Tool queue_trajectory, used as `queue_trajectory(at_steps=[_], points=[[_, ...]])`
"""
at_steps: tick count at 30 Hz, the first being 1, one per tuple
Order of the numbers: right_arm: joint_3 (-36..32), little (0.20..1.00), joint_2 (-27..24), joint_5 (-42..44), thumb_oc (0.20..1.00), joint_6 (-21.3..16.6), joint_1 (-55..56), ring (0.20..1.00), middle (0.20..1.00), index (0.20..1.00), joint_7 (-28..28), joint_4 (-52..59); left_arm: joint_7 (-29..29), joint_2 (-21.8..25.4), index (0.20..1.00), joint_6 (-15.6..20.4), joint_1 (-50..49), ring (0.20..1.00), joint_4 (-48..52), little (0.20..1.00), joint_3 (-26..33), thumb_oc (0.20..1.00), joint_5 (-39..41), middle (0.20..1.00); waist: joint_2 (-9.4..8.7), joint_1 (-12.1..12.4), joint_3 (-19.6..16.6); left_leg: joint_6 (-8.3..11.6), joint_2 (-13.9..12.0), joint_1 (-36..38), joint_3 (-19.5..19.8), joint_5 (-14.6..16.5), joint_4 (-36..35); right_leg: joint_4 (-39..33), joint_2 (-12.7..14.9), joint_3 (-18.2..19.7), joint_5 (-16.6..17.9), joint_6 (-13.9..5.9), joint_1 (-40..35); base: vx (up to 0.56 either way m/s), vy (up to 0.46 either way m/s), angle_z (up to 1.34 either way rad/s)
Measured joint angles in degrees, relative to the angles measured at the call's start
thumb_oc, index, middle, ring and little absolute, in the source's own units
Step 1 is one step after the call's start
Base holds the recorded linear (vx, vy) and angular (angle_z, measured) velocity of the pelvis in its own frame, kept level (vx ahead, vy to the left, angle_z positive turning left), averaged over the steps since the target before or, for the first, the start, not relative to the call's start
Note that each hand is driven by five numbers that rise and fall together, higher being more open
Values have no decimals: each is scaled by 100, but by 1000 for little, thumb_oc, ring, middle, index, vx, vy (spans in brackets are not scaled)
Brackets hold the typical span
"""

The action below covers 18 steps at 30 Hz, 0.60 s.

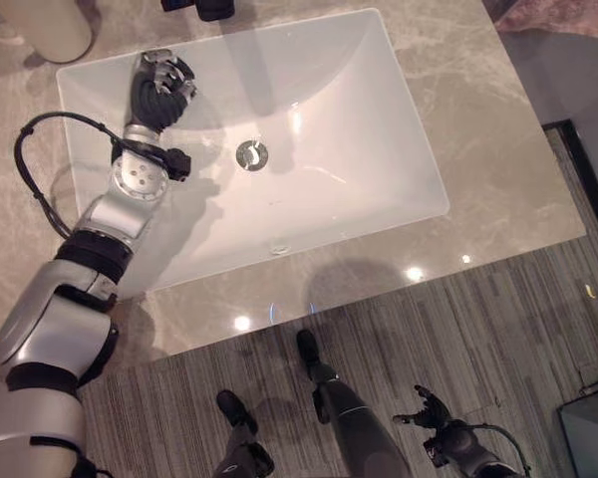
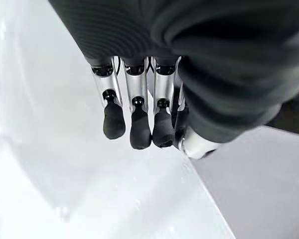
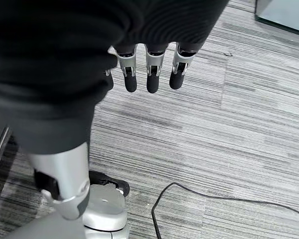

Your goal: Put brush and paste in cup on sink, flatten towel.

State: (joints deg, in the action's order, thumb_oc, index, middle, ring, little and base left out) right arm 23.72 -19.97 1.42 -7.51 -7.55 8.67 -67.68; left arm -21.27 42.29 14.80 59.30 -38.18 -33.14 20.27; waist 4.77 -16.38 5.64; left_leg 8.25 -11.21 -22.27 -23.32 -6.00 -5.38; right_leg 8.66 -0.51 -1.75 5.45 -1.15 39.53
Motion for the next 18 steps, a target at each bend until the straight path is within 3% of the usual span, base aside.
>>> queue_trajectory(at_steps=[5,7,12,18], points=[[-134,1000,-27,-5,1000,27,21,1000,1000,1000,-2,-151,25,40,200,10,-574,200,96,200,183,200,-14,200,134,69,19,25,-24,174,-12,18,-27,26,-18,-12,-109,16,-152,-3,-5,-1],[-211,1000,-45,-6,1000,40,8,1000,1000,1000,-1,-203,6,69,200,12,-655,200,83,200,504,200,-26,200,160,162,29,56,-47,178,-55,39,-28,20,-35,-21,-113,23,-136,-18,-35,-9],[-203,1000,-50,-6,1000,32,-4,1000,1000,1000,0,-193,-344,268,200,132,-761,200,-61,200,1411,200,-3,200,191,164,37,68,-113,116,-67,19,-22,0,-105,-44,-65,107,-81,3,-42,-2],[-161,1000,-51,-5,1000,-7,-22,1000,1000,1000,1,-189,-771,458,200,271,-735,200,-192,200,1734,200,14,200,190,143,37,84,-183,113,-81,31,-21,-19,-177,-45,-63,109,-70,23,-28,-4]])
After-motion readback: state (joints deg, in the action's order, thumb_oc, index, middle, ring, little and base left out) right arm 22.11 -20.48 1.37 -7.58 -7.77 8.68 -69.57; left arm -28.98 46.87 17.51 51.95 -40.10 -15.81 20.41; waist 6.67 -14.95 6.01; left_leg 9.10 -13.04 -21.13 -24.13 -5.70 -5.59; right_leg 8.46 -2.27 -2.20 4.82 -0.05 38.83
